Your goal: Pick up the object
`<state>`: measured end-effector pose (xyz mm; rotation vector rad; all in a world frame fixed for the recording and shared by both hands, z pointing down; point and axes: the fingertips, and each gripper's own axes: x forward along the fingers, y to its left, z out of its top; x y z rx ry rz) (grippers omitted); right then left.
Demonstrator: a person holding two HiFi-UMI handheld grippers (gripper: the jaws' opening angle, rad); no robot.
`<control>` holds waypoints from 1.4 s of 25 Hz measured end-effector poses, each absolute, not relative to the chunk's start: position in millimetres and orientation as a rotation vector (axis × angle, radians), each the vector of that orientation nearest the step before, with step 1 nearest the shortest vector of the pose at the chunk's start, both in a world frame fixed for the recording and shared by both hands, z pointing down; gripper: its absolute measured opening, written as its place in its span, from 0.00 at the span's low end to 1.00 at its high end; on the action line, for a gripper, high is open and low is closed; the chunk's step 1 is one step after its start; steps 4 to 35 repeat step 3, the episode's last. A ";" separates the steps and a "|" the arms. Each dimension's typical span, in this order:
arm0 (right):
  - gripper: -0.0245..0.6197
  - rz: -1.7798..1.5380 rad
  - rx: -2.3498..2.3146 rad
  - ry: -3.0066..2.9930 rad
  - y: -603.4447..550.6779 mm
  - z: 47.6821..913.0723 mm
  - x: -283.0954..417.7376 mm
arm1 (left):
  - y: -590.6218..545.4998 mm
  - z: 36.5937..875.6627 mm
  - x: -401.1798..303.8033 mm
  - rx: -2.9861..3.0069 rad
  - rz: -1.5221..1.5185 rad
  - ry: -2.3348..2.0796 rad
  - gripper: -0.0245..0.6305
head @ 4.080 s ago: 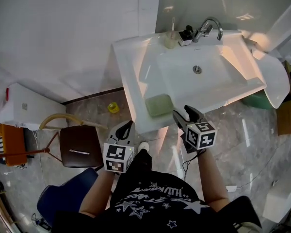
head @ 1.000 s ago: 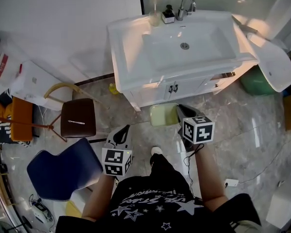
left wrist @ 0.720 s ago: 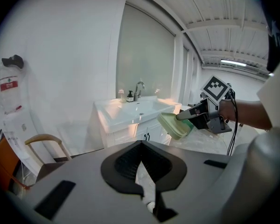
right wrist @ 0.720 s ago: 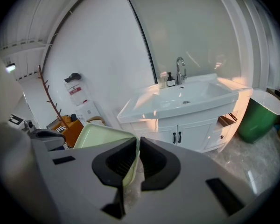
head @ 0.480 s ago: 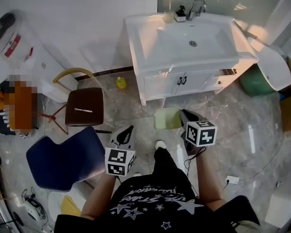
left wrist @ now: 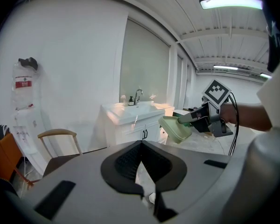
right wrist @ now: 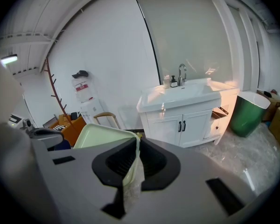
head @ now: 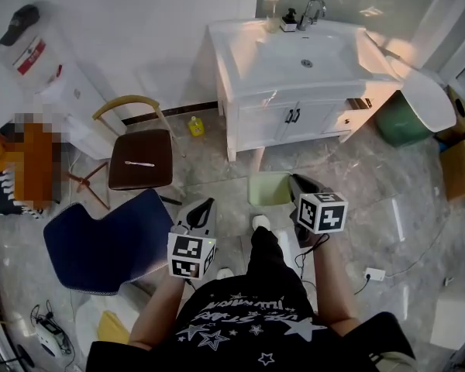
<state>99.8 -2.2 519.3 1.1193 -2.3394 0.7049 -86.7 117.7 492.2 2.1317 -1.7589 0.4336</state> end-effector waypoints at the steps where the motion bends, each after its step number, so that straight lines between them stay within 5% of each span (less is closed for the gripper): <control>1: 0.09 0.702 1.124 -2.340 8.5 518.8 99.4 | 127.1 491.0 -87.8 2.135 0.427 -1.759 0.06; 35: 0.09 0.695 1.132 -2.342 30.5 518.3 98.3 | 146.8 488.7 -90.1 2.139 0.412 -1.759 0.06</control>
